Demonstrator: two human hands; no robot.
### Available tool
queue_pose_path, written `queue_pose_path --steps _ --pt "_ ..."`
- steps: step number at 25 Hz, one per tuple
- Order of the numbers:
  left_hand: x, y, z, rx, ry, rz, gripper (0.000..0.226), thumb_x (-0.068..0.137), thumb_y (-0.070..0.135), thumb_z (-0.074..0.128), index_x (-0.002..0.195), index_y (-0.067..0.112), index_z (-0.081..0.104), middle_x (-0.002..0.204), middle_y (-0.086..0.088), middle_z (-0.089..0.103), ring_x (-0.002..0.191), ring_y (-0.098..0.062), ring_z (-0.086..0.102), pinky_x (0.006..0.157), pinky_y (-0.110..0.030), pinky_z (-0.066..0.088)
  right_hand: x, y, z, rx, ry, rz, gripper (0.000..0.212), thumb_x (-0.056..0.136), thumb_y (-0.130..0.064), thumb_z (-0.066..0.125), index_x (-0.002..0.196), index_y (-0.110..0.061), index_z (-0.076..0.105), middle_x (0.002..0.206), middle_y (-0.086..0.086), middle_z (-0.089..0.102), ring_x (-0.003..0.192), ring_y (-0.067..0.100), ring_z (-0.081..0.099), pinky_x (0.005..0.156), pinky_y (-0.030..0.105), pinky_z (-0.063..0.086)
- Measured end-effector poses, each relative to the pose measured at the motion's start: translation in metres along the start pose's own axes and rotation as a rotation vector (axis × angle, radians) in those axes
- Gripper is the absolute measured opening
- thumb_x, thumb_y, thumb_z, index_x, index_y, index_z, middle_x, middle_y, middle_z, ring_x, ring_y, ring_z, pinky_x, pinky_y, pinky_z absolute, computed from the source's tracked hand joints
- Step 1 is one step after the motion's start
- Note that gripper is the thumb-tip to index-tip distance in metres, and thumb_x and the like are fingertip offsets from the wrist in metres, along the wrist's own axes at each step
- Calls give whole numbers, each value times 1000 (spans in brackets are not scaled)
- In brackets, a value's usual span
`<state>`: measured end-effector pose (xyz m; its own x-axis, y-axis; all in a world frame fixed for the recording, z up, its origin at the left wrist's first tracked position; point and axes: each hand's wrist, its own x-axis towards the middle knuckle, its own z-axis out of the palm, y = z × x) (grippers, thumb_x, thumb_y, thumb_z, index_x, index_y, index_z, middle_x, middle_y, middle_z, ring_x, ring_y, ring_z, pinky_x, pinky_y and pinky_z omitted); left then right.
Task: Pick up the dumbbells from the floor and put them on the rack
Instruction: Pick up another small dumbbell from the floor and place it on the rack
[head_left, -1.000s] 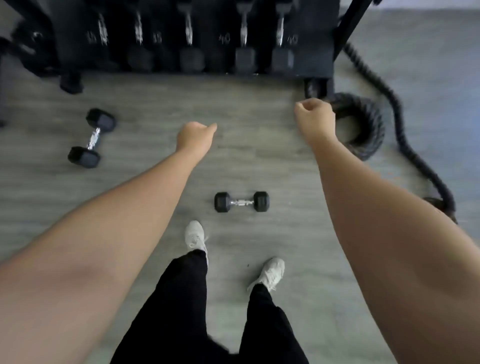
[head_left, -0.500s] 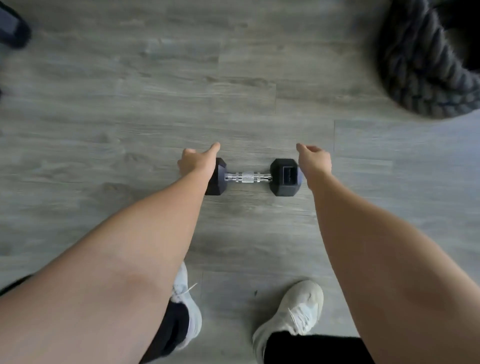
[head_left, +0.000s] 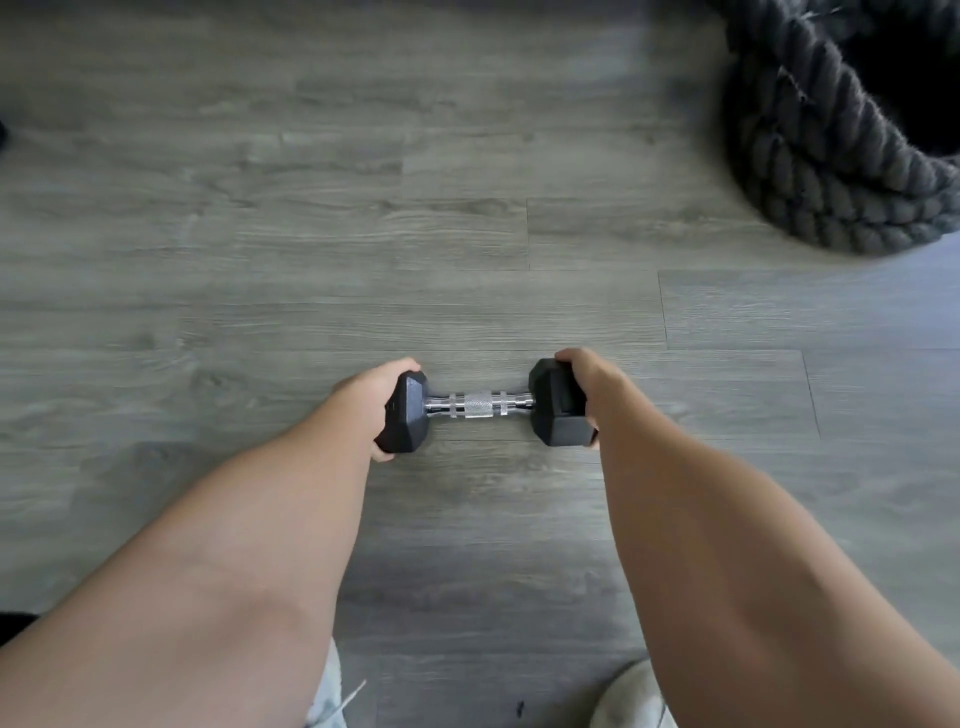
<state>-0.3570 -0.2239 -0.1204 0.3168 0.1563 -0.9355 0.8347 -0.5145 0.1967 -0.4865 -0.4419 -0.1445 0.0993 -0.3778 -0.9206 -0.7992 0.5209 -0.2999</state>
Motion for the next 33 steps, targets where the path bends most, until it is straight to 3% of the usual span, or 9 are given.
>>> queue_pose_path --steps 2,6,9,11,15,19,25,29,33 --pt "-14 14 -7 34 22 25 44 50 41 82 85 23 62 79 -5 61 71 -26 56 71 -47 47 -7 -2 2 56 10 23 47 73 -41 69 113 -15 69 99 7 71 74 26 64 61 31 47" --pt "-120 85 -58 143 19 138 32 61 43 77 76 21 59 78 -6 60 72 -25 55 73 -44 45 -108 -60 -2 180 30 -49 31 75 -38 68 97 -17 69 117 8 71 91 26 69 78 37 53" --pt "-244 166 -112 147 36 274 31 65 45 75 69 20 57 69 -4 59 62 -22 54 60 -38 44 -229 -139 -9 313 50 -112 30 69 -38 68 92 -19 69 108 4 74 80 25 66 74 34 53" --pt "-350 229 -164 129 69 350 30 59 44 76 72 21 61 68 -1 62 59 -21 56 58 -36 46 -344 -207 -17 377 52 -151 30 66 -38 67 90 -20 68 101 1 74 79 24 69 85 40 55" --pt "-573 340 -273 -11 154 499 71 32 37 81 100 18 69 75 0 69 62 -17 64 66 -40 55 -580 -335 -37 484 42 -231 51 59 -40 72 105 -17 72 102 2 76 90 25 74 92 48 56" --pt "-731 424 -345 1 201 669 79 24 41 81 96 12 67 88 -9 72 74 -27 67 75 -52 54 -730 -439 -49 639 -5 -324 51 66 -35 75 111 -13 70 103 7 76 87 27 74 88 47 58" --pt "-797 568 -363 69 238 895 72 38 44 85 96 8 62 86 -10 68 69 -25 65 53 -30 49 -768 -573 -48 795 -33 -420 43 74 -30 73 112 -10 65 110 11 73 92 30 72 69 38 55" --pt "-786 688 -335 76 259 973 73 48 40 86 109 9 60 98 -11 69 76 -25 66 48 -28 45 -729 -683 -50 815 -68 -425 39 76 -32 72 109 -12 67 105 11 73 92 31 71 84 45 57" --pt "-778 801 -306 173 311 991 92 38 42 86 117 7 55 101 -11 66 68 -24 62 43 -25 41 -697 -769 -48 888 -64 -346 37 74 -36 72 105 -16 66 105 10 73 92 31 71 90 51 56"
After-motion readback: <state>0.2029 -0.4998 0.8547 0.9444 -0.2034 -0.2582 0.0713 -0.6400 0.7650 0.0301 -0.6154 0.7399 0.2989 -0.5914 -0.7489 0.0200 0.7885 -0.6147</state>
